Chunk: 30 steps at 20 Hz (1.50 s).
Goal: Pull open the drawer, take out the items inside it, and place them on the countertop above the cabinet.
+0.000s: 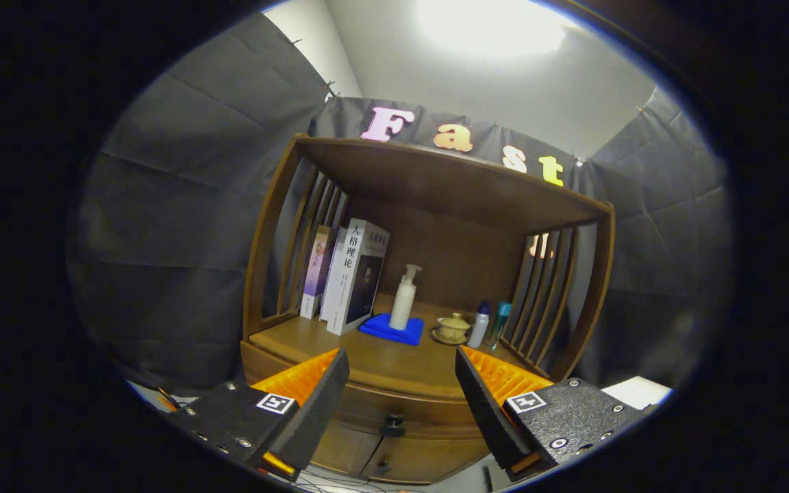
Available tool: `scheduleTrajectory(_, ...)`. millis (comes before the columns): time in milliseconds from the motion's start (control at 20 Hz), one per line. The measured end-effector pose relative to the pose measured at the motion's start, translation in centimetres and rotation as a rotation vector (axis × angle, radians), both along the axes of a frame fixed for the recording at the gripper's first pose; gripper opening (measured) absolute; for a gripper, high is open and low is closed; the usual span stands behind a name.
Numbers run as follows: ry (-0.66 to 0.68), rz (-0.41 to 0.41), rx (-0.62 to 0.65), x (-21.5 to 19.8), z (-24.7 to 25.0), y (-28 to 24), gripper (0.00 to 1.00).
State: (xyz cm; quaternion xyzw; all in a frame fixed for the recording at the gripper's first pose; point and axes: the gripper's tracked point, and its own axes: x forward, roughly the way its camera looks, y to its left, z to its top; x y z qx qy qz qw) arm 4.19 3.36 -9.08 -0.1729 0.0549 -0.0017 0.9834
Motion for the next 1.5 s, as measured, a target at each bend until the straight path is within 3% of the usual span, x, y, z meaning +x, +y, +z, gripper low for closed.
scheduleTrajectory(550, 0.15, -0.083, 0.115, 3.7, -10.4, -2.6, 0.96)
scheduleTrajectory(1100, 0.248, -0.161, 0.084, 4.3, -17.7, -5.4, 0.96)
scheduleTrajectory(1500, 0.269, -0.194, 0.177, 5.5, -19.7, -7.6, 0.71)
